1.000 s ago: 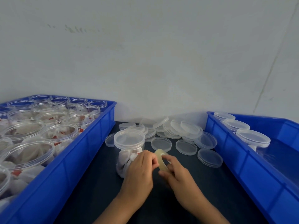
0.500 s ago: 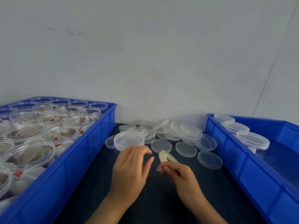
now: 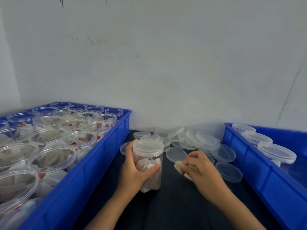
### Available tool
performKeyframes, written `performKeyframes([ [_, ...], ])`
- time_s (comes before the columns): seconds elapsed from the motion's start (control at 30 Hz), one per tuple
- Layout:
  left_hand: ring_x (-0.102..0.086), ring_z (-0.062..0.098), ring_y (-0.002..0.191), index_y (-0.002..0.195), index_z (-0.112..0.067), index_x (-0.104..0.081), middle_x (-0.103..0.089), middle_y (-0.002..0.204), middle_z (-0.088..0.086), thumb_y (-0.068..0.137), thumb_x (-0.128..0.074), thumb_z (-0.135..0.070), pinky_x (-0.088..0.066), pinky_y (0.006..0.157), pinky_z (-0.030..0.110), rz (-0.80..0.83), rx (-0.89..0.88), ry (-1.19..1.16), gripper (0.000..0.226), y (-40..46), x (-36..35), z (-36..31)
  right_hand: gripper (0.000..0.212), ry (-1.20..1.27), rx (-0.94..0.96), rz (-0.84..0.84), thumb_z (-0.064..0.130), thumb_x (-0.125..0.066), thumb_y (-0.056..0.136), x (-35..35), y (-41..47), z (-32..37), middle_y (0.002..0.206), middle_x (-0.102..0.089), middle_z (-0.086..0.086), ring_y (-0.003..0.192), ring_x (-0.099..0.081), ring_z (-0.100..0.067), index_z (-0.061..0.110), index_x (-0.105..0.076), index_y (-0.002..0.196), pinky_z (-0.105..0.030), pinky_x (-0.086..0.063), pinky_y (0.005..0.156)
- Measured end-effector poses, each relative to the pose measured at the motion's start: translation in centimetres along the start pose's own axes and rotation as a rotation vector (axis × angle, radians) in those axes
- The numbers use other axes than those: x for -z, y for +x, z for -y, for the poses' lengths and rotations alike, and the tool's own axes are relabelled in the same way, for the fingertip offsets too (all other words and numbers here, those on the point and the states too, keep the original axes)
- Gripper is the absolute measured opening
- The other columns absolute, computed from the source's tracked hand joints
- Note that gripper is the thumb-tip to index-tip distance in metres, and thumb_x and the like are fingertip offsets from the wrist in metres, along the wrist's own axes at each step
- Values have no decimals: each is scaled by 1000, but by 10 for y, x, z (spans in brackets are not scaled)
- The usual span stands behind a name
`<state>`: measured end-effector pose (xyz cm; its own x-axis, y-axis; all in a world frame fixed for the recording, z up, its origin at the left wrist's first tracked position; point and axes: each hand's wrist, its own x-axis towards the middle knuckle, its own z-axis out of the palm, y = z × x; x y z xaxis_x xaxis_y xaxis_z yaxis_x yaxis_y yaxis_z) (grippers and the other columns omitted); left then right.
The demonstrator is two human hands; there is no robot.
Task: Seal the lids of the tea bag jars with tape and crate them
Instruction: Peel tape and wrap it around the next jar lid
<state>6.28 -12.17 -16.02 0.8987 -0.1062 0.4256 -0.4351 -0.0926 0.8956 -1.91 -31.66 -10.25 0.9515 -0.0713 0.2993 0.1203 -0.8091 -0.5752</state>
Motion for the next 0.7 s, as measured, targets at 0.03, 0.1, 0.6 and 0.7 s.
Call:
performKeyframes([
  [0.03,-57,0,115,141,-37,-33,-58,127,-15,51,-85,-57,-48,97,27,16,23,-20,105,0,0,-2,27,-28,5,68,38,-56,94,6,4,5,116,-41,25,98,-53,0,29,-63,69,-31,-47,89],
  [0.1,-61,4,110,144,-39,-31,-61,124,-11,51,-80,-72,-52,95,34,44,62,-21,110,-1,0,-6,27,-106,49,154,38,-55,94,16,11,14,129,-35,28,103,-57,-6,28,-65,70,-35,-45,94],
  [0.6,-59,-2,106,125,-57,-30,-59,118,-23,55,-66,-77,-50,92,31,146,104,112,81,-3,-9,-17,33,-285,123,135,35,-48,98,27,26,52,131,-44,30,100,-55,0,23,-64,72,-32,-44,90],
  [0.7,-56,-7,97,117,-58,-24,-55,112,-27,53,-59,-82,-48,78,20,80,84,203,76,-7,-13,-20,33,-284,115,125,37,-48,98,23,24,55,128,-45,29,103,-54,-1,27,-60,69,-31,-45,89],
])
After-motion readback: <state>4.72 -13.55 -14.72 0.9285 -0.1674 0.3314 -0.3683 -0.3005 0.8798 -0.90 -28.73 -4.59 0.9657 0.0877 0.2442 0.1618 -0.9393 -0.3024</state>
